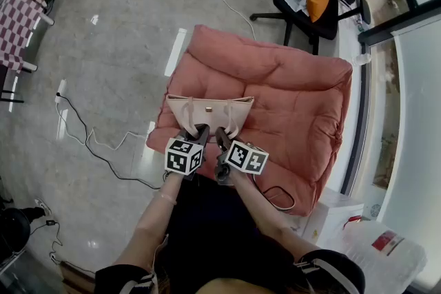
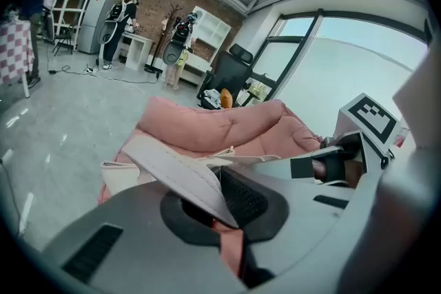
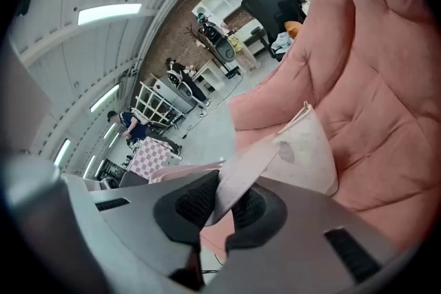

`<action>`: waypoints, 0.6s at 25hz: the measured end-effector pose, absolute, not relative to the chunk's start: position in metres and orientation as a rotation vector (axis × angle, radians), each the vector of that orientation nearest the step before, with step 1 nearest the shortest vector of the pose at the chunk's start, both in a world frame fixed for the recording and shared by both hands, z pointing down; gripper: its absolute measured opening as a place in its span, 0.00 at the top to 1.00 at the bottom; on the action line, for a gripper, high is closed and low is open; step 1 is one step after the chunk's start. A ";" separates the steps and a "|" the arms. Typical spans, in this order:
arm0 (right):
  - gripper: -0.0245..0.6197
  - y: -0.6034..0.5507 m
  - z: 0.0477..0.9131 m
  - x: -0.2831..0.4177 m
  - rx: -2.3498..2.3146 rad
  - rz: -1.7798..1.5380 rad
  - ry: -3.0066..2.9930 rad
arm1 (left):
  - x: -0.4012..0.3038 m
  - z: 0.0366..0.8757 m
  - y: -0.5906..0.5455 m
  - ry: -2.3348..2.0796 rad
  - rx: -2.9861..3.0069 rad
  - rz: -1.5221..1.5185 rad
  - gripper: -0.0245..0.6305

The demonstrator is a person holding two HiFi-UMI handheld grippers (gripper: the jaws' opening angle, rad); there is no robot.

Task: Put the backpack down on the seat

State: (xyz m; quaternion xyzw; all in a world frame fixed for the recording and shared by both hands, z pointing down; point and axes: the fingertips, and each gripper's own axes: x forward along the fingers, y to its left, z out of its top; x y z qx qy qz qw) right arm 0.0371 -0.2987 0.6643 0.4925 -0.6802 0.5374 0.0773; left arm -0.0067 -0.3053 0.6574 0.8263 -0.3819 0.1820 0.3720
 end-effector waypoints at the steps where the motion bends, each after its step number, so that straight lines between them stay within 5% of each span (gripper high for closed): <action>1: 0.89 -0.299 0.668 0.038 1.485 1.611 -2.022 | -0.006 0.661 -0.305 -0.979 2.112 0.471 0.93; 15: 0.89 -0.317 0.698 0.048 1.518 1.585 -1.944 | 0.005 0.693 -0.319 -0.904 2.093 0.509 0.93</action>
